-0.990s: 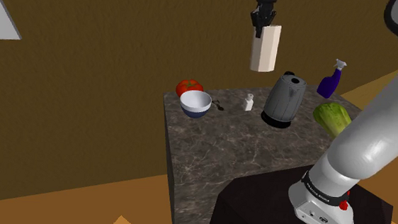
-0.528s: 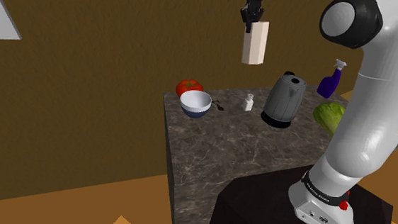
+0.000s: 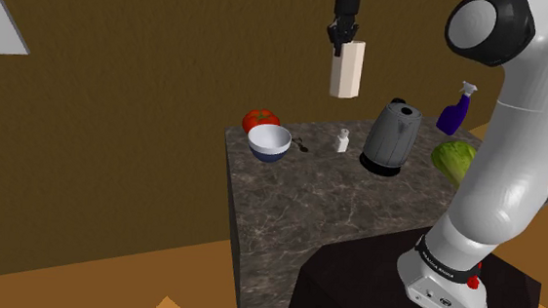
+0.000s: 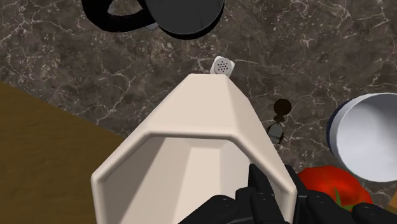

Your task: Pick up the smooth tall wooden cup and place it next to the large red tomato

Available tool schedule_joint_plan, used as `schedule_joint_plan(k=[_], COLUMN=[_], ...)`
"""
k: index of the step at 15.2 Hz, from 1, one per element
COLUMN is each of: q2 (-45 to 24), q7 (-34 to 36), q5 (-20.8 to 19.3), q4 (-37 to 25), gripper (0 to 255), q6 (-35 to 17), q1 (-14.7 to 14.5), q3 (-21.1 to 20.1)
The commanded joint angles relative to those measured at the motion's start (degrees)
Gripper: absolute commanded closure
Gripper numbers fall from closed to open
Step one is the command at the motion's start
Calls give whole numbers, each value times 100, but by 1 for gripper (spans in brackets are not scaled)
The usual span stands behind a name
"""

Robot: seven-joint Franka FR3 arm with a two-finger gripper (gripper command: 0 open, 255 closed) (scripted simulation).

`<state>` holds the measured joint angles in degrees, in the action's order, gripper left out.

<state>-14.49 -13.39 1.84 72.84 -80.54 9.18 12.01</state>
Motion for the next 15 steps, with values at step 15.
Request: schedule_joint_plan(k=[15], q2=[275], q7=[35], q5=[-53], q4=[1613], gripper=[255], q6=[-1352], q1=[-64], q3=[-17])
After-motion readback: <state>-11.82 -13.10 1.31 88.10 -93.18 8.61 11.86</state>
